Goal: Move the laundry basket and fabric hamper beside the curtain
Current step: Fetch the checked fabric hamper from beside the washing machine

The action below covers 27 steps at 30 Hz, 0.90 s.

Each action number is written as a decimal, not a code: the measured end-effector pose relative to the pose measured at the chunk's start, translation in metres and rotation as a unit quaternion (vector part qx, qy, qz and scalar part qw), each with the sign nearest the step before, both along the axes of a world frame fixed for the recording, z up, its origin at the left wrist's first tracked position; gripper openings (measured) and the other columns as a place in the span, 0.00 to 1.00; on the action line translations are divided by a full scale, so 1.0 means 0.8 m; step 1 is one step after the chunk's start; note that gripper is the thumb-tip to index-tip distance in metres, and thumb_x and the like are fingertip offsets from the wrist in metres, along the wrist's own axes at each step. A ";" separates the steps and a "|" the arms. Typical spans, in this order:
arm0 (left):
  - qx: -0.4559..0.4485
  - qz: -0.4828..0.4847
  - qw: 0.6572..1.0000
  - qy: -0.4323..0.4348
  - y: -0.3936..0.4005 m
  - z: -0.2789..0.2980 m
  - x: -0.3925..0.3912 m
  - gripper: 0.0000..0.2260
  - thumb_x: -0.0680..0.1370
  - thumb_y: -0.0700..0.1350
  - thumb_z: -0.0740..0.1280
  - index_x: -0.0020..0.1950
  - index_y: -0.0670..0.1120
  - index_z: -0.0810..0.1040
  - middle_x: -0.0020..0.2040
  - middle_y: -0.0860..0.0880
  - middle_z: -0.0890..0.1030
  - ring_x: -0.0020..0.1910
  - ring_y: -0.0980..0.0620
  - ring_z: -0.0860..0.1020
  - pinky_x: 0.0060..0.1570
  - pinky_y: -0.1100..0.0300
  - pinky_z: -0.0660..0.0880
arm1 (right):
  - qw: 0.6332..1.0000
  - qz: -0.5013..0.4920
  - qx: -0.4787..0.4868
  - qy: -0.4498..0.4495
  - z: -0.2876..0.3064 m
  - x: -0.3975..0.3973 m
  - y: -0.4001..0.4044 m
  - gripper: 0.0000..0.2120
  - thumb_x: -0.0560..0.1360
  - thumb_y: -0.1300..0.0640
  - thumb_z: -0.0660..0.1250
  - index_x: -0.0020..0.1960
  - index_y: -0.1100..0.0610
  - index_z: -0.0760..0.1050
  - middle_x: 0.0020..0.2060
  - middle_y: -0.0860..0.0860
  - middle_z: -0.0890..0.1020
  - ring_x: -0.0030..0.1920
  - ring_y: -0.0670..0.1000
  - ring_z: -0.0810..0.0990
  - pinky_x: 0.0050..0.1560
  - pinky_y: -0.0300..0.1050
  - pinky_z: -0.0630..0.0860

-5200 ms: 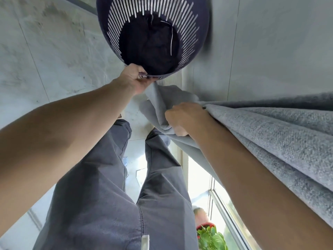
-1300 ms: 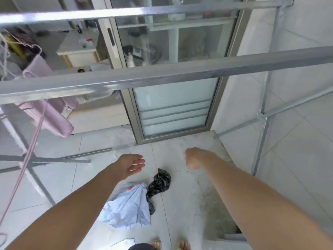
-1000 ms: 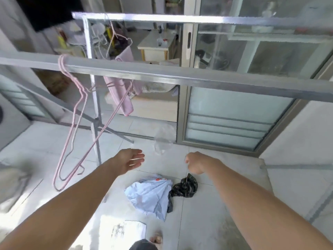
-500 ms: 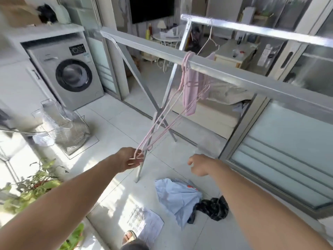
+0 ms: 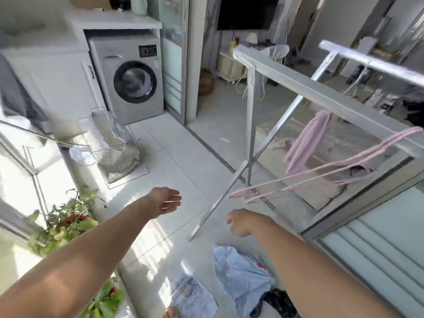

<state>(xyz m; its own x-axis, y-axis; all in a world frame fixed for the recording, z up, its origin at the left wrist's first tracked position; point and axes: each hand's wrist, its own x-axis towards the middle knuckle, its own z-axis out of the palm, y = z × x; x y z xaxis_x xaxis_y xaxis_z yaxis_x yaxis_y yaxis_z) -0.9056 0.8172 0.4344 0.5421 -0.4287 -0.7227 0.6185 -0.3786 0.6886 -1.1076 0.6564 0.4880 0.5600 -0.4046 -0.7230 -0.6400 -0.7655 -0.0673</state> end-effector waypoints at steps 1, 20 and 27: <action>-0.003 0.013 1.000 0.003 0.009 0.000 0.011 0.06 0.81 0.39 0.62 0.51 0.40 0.79 0.48 0.43 0.83 0.46 0.45 0.82 0.45 0.56 0.80 | 0.999 0.028 -0.006 0.015 0.001 0.018 0.008 0.22 0.78 0.62 0.55 0.72 0.57 0.69 0.69 0.55 0.73 0.65 0.57 0.75 0.66 0.53 0.73; -0.003 0.236 0.972 -0.009 0.112 0.020 0.174 0.09 0.83 0.36 0.58 0.58 0.41 0.76 0.49 0.43 0.82 0.43 0.47 0.80 0.45 0.57 0.76 | 0.950 0.311 -0.028 0.022 -0.006 0.341 0.047 0.20 0.77 0.60 0.57 0.68 0.57 0.72 0.67 0.54 0.74 0.63 0.58 0.76 0.65 0.54 0.74; 0.011 0.289 0.956 -0.047 0.108 0.041 0.251 0.07 0.81 0.38 0.63 0.52 0.39 0.80 0.47 0.42 0.84 0.46 0.45 0.83 0.44 0.55 0.78 | 0.944 0.329 -0.017 -0.037 0.007 0.438 0.007 0.19 0.78 0.59 0.57 0.68 0.56 0.72 0.66 0.54 0.75 0.63 0.57 0.76 0.65 0.53 0.74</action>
<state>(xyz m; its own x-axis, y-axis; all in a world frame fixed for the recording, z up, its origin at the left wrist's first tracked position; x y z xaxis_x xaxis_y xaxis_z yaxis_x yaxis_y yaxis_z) -0.7048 0.9032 0.4674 0.7472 -0.0244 -0.6641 0.6642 -0.0075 0.7476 -0.7570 0.6624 0.4933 0.7463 0.0254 -0.6652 -0.0203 -0.9979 -0.0609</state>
